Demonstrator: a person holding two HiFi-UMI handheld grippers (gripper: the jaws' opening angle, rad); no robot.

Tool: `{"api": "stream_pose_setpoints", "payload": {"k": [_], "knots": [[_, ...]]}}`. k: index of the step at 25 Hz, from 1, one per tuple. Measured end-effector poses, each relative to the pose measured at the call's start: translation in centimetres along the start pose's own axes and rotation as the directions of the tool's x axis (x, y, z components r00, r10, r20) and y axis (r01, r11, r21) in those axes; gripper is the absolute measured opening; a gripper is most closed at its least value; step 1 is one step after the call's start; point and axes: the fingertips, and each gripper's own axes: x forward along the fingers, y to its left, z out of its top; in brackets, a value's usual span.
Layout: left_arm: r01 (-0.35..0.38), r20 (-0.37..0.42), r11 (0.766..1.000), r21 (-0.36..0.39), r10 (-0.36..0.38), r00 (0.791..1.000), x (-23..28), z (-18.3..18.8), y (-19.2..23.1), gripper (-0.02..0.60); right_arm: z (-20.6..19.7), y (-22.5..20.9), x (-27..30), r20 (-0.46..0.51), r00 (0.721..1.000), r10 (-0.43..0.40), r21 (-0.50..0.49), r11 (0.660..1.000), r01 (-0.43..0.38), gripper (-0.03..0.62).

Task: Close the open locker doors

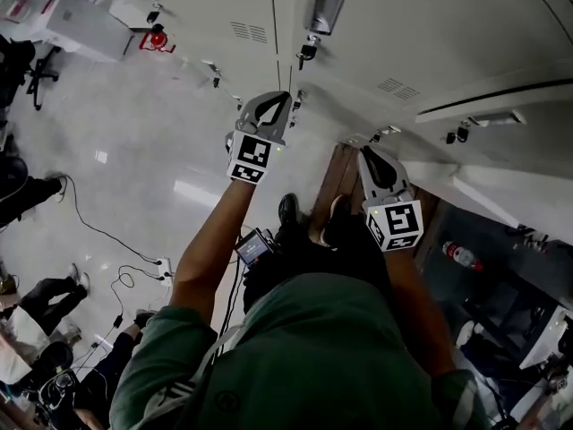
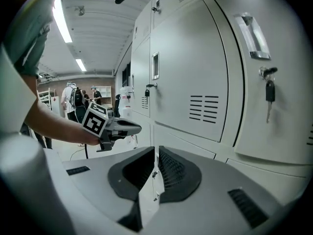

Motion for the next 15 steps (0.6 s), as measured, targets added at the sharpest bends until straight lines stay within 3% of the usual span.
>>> {"api": "stream_pose_setpoints", "payload": {"k": [8,15], "knots": [[-0.012,0.124,0.996,0.086,0.001,0.992,-7.1,8.3,0.5,0.005,5.7,0.4,-3.0,0.123,0.992,0.001,0.029,1.000,-0.004,0.023],[-0.018,0.208,0.988,0.155,-0.015,0.978,-13.2,15.1,0.4,0.005,11.8,1.5,-5.7,0.225,0.974,0.032,-0.020,0.999,-0.028,0.017]]}}
